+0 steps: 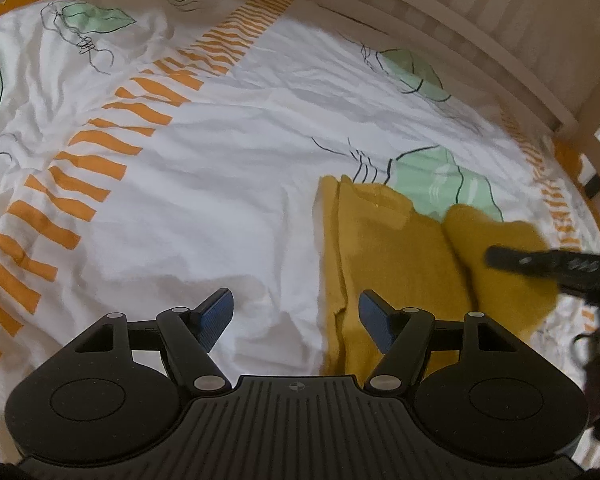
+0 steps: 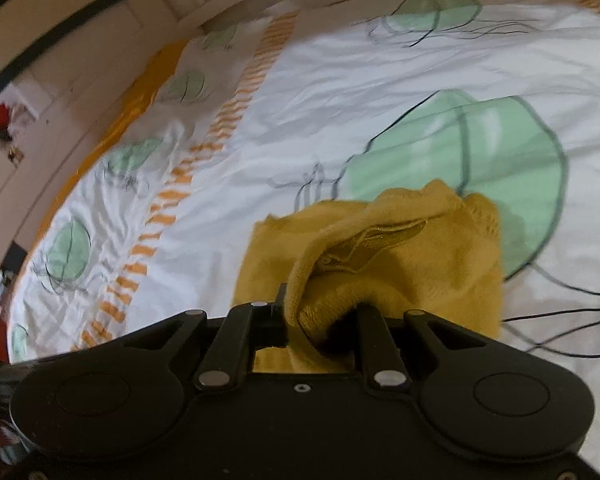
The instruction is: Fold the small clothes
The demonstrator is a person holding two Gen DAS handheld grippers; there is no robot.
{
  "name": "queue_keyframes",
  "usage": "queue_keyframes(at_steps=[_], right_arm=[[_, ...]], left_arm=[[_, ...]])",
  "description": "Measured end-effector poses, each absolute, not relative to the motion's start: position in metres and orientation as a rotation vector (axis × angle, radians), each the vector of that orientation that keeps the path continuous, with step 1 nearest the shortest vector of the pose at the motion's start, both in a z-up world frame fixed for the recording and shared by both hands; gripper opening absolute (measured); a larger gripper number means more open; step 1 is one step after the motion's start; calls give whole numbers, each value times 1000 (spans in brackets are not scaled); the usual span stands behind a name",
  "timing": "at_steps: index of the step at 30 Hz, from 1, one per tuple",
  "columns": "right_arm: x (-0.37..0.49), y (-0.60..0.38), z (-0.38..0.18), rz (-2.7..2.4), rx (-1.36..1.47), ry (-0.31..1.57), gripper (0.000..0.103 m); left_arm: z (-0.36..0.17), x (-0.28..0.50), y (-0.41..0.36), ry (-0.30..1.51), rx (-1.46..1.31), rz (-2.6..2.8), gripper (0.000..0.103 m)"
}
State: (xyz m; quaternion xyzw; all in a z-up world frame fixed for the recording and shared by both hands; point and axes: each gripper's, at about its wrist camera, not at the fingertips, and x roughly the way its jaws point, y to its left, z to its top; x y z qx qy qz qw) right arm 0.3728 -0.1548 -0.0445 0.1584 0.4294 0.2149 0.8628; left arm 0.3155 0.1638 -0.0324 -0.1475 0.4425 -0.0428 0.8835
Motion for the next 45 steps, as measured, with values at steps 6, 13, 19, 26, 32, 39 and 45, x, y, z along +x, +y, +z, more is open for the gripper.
queue_keyframes(at_steps=[6,13,19,26,32,39,45], right_arm=[[370,-120,-51,442,276,924,22],[375,-92,-67,401,196,970,35],[370,-75,-72,456,210,964,68],[364,-74,-70,538,262,912,73],[356,-70,-73,602,279,871,77],[348,-66,-75,601,267,816,80],[325,-50,-77,601,165,743,92]], left_arm=[[-33,316,172,924,-326,-83,68],[-37,317,177,940,-330,-79,68],[-36,316,183,932,-333,-66,68],[-30,315,191,904,-354,-40,68],[-21,312,206,864,-382,3,68],[-18,313,208,853,-367,21,68],[-14,311,201,842,-335,-5,68]])
